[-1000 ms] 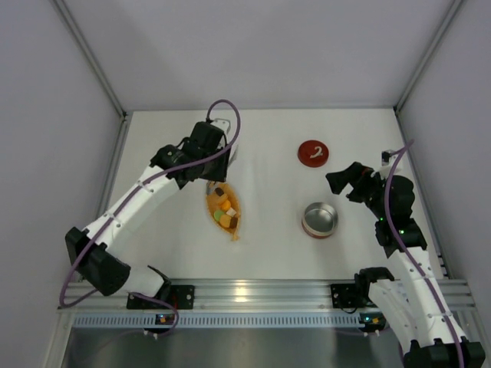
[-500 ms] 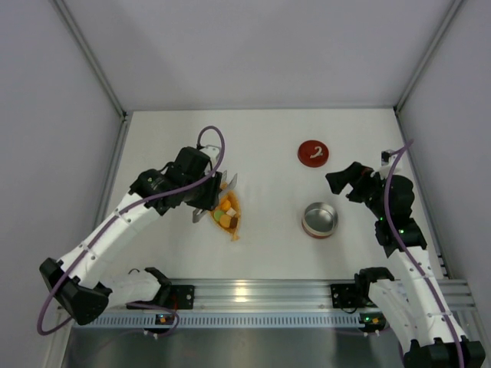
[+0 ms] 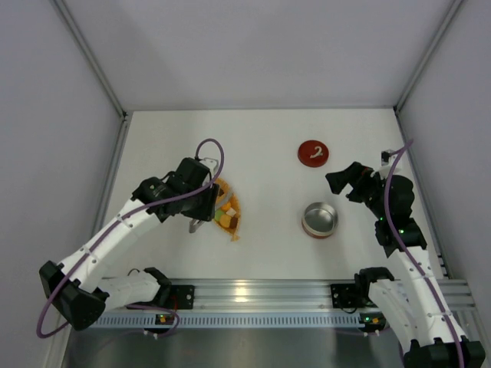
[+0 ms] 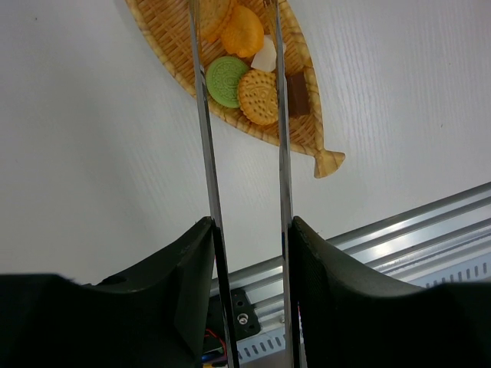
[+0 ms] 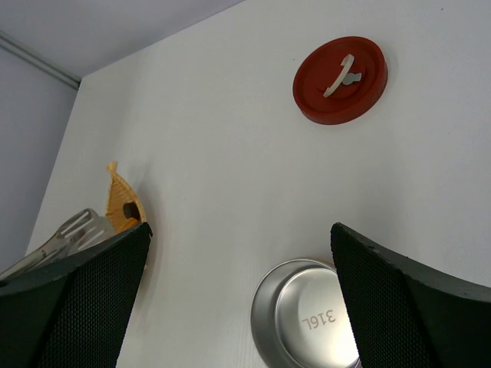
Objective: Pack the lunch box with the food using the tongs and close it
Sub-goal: Pick up the fake food from the plate.
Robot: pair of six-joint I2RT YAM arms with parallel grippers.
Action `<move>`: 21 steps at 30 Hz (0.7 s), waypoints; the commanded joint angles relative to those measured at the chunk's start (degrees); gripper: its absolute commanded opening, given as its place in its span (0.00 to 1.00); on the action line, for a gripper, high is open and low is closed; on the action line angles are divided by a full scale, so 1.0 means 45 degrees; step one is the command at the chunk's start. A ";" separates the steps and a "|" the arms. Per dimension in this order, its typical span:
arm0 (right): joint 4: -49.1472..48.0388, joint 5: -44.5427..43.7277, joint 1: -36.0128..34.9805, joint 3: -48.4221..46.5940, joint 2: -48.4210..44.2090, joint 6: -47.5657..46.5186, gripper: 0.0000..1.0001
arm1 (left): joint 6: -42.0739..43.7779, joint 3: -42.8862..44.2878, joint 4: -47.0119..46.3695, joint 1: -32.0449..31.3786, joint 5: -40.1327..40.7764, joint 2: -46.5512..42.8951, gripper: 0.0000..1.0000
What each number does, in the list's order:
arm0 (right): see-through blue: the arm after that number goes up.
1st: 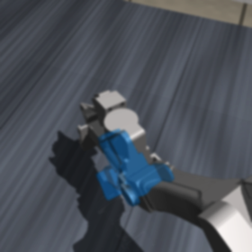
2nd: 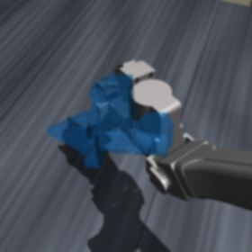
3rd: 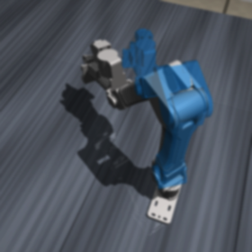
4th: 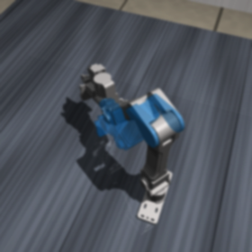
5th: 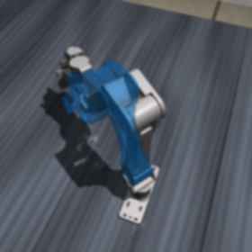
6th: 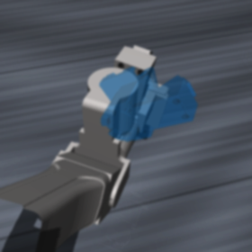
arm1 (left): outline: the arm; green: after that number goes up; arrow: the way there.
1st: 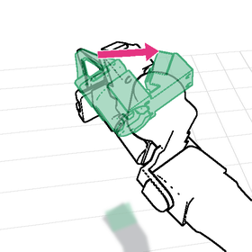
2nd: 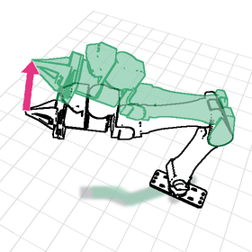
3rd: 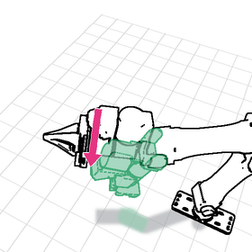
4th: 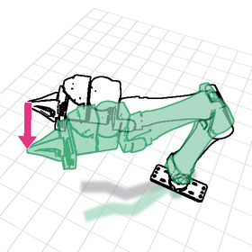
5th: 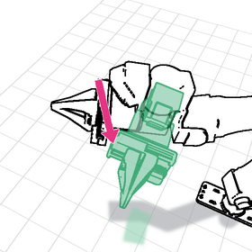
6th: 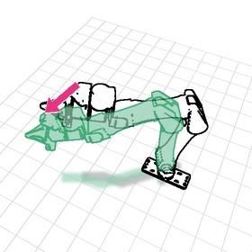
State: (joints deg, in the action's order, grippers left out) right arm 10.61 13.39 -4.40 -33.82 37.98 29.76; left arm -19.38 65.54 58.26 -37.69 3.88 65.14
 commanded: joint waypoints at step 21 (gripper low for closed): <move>-0.0073 0.0111 -0.0154 -0.0394 -0.0139 -0.0109 0.99 | -0.0089 -0.0638 -0.0369 -0.0061 -0.0530 -0.0531 0.49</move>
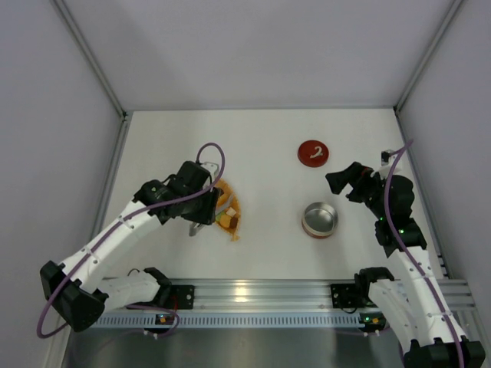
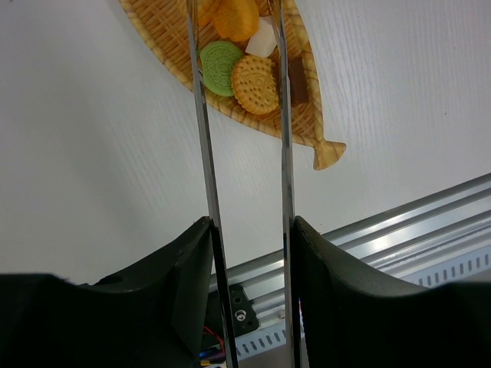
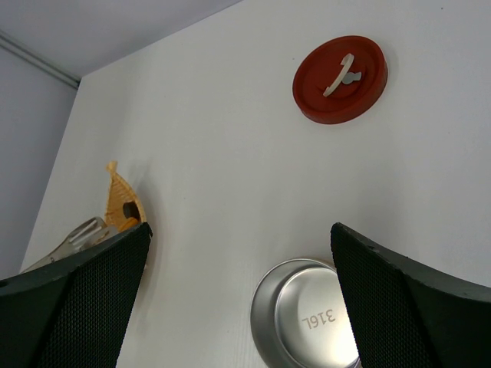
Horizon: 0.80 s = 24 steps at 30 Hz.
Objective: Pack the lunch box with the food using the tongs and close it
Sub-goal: Pick up the fake food from the plate.
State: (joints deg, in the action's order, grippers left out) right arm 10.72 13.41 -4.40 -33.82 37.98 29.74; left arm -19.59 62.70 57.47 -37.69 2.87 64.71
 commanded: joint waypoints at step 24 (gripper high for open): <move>-0.0234 0.0126 -0.0154 -0.0433 0.0037 -0.0085 1.00 | -0.0020 -0.0534 -0.0154 -0.0315 -0.0580 -0.0239 0.48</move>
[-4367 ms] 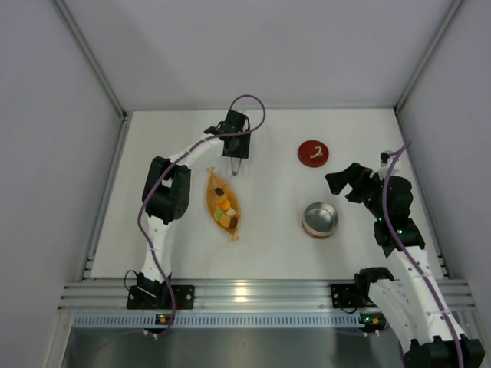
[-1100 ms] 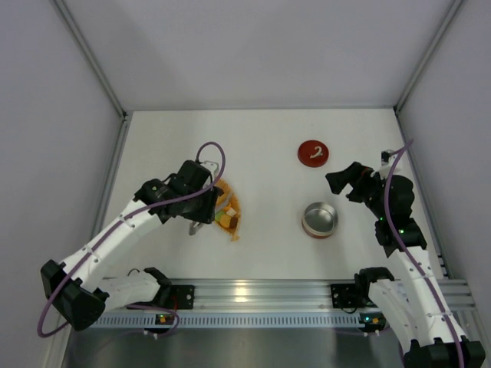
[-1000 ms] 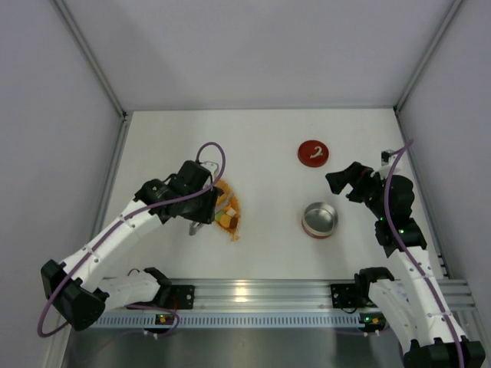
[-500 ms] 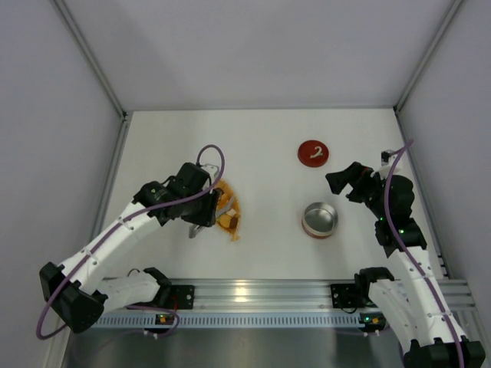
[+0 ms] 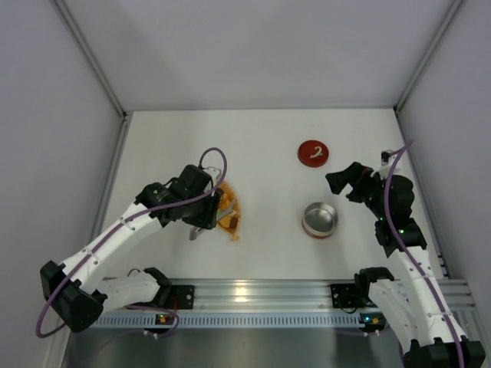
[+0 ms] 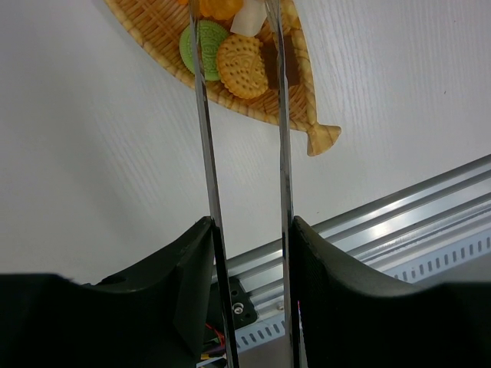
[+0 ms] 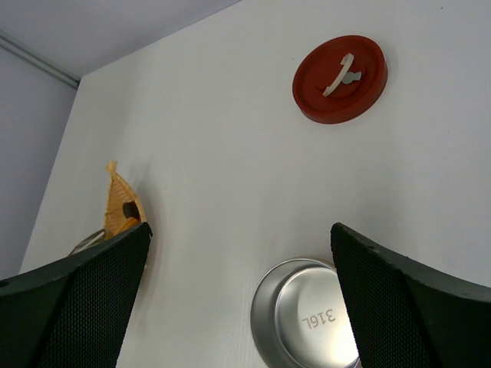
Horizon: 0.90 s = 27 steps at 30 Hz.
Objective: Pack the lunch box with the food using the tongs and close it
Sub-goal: Pick up the fake food from the plate.
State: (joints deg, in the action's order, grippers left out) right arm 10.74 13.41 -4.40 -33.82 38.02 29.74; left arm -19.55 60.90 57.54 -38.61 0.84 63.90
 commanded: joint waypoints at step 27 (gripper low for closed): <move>-0.0317 0.0165 -0.0154 -0.0296 -0.0031 -0.0046 0.99 | -0.0538 0.0118 0.0124 -0.0150 0.1375 -0.0489 0.36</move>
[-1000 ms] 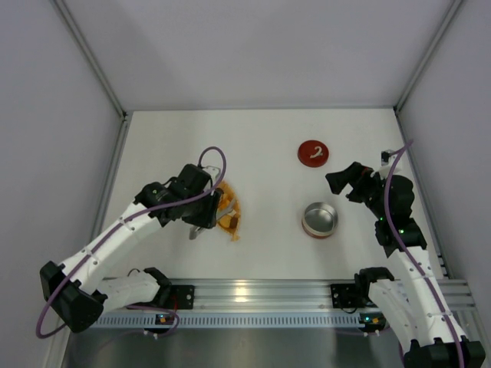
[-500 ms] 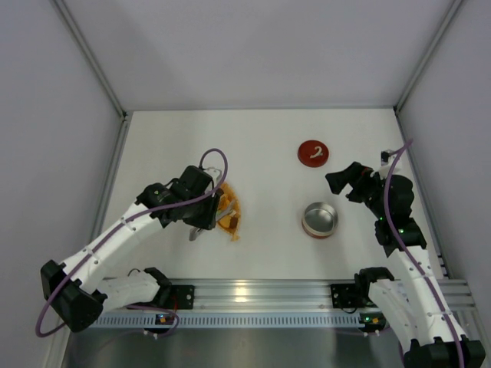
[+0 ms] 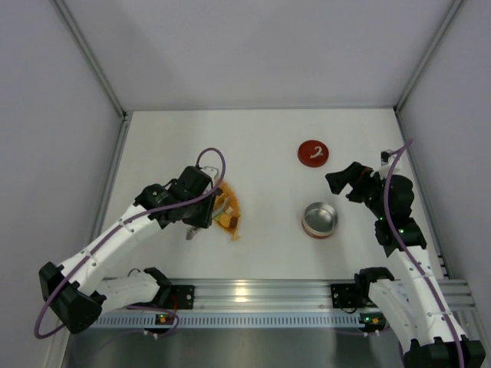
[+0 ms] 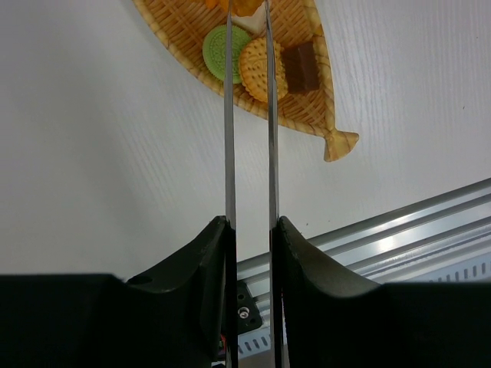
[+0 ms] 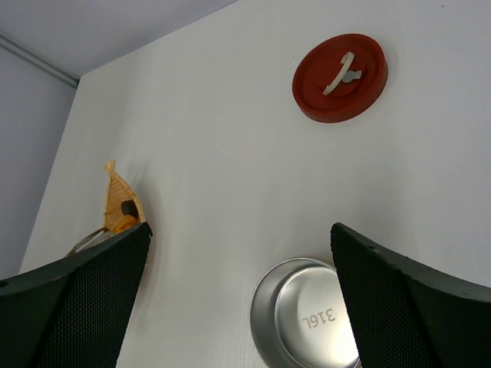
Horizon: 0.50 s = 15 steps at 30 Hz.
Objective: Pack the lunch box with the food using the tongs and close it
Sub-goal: Pick up the fake food from the plate.
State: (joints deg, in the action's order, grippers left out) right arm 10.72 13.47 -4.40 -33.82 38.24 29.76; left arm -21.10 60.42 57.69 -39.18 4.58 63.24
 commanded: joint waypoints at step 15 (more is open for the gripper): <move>-0.0234 0.0150 -0.0154 -0.0316 -0.0119 -0.0070 1.00 | -0.0115 0.1006 0.0402 -0.0024 0.0252 -0.0577 0.33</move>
State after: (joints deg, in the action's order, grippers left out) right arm 10.72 13.63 -4.40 -33.82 38.24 29.74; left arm -21.15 61.71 59.13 -39.16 5.56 62.54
